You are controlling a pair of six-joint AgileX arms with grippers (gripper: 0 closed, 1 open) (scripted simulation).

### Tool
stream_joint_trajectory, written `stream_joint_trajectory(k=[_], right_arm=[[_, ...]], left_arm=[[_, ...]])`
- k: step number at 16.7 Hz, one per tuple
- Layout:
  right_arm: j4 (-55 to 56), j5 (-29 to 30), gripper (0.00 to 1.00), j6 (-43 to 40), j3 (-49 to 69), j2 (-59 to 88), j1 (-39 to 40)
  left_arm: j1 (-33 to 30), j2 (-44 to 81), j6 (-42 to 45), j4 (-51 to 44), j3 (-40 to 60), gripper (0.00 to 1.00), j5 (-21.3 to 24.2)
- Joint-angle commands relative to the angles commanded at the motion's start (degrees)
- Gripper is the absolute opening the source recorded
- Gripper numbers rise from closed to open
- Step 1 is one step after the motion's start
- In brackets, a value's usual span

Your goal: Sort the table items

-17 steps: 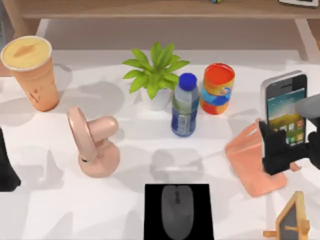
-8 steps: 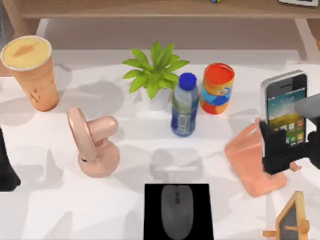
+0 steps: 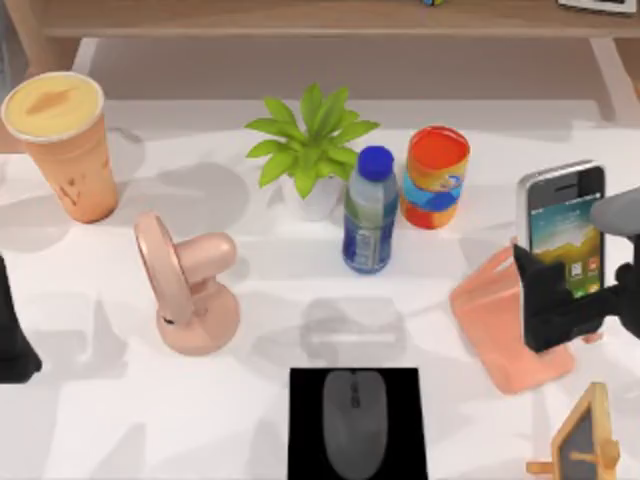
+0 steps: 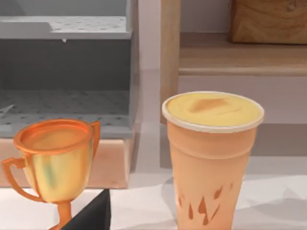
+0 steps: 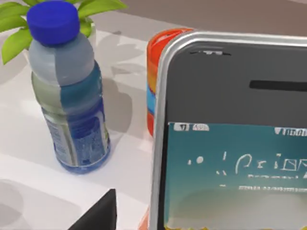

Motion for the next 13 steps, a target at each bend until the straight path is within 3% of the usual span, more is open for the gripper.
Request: stream_joint_trajectory(k=[5,13], right_arm=[[-0.23,0.22,1.00,0.15,-0.11,-0.25,0.20],[-7.07,5.70,1.00,2.73,-2.44,-8.84,6.40]], left_arm=[[0.00,0.00,0.00,0.00,0.00,1.00,0.00],[0.00,0.00,0.00,0.00,0.00,1.00,0.00]])
